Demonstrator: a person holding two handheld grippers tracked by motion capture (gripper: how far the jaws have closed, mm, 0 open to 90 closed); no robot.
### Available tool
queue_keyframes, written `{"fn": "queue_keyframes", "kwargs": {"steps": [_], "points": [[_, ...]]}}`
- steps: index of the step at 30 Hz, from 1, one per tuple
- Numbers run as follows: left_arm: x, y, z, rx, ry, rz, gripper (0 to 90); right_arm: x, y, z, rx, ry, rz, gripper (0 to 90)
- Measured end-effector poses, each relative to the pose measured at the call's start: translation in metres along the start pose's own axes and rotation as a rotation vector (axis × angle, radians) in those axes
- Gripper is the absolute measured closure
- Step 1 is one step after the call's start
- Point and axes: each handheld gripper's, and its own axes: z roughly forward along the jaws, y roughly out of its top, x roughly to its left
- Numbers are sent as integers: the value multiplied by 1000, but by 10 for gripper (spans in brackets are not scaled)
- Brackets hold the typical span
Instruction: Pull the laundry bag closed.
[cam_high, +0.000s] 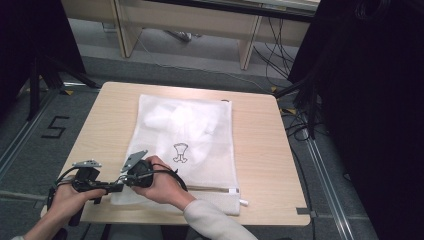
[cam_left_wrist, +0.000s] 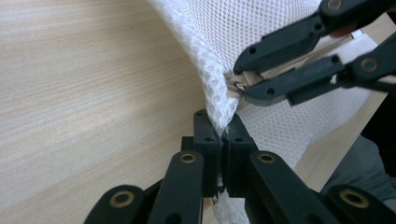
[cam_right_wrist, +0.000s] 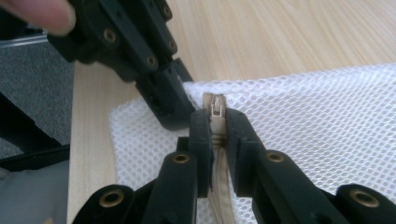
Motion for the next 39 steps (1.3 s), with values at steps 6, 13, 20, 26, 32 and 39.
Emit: {"fn": "queue_keyframes", "kwargs": {"steps": [6, 13, 20, 26, 32, 39], "points": [[-1, 0, 1, 9, 3, 7, 857, -2, 0, 2, -8, 14, 33, 822], [-1, 0, 0, 3, 14, 10, 858, -4, -1, 3, -7, 15, 42, 807], [-1, -1, 1, 2, 13, 7, 857, -4, -2, 4, -25, 16, 55, 823], [0, -1, 1, -5, 6, 11, 807, -4, -1, 3, -16, 12, 57, 822], [0, -1, 2, -21, 5, 40, 729, -6, 0, 1, -26, 6, 46, 821], [1, -1, 6, -13, -13, 45, 713, -5, 2, 0, -26, 8, 31, 822]]}}
